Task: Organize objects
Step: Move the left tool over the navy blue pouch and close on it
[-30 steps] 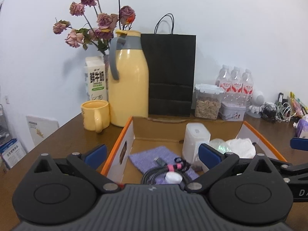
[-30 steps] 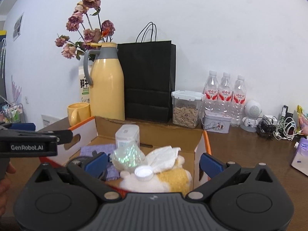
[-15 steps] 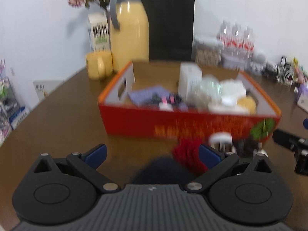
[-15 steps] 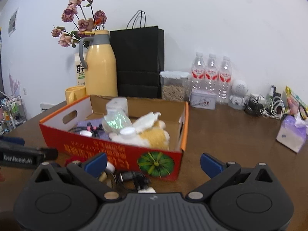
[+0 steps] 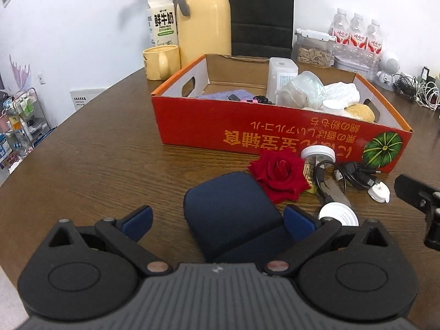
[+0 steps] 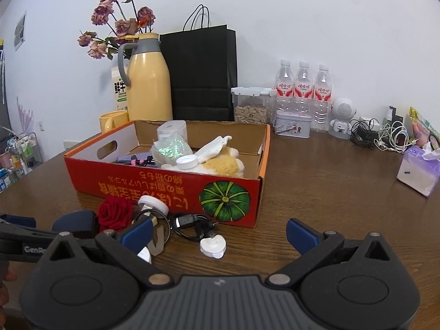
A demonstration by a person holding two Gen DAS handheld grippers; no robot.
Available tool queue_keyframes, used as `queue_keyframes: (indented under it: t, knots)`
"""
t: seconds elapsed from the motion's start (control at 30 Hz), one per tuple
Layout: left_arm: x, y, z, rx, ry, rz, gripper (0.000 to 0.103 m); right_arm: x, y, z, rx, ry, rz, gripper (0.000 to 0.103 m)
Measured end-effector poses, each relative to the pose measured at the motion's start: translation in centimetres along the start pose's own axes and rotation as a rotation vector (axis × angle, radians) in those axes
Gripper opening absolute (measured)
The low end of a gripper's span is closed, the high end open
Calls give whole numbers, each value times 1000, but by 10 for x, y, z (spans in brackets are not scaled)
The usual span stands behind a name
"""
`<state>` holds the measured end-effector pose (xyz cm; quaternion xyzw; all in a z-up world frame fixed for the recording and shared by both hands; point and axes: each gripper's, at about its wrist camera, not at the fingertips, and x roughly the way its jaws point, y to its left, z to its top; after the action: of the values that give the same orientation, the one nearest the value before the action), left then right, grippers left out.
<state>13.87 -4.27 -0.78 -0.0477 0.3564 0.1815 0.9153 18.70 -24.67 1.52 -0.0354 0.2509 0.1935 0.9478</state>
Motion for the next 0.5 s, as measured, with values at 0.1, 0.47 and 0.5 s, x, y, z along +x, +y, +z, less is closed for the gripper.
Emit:
queue_keyframes:
  t: [0.1,0.47,0.5]
  knots:
    - [-8,4,-3,0,-16,5,103,0,-1,-2,4,3,-1,103]
    - [-5,9,-7,-31,61,-7,103,-1,1,-4,5,5,2,103]
    - [-4,9,-7,-35,61,-12,103,-1,1,-4,5,5,4,103]
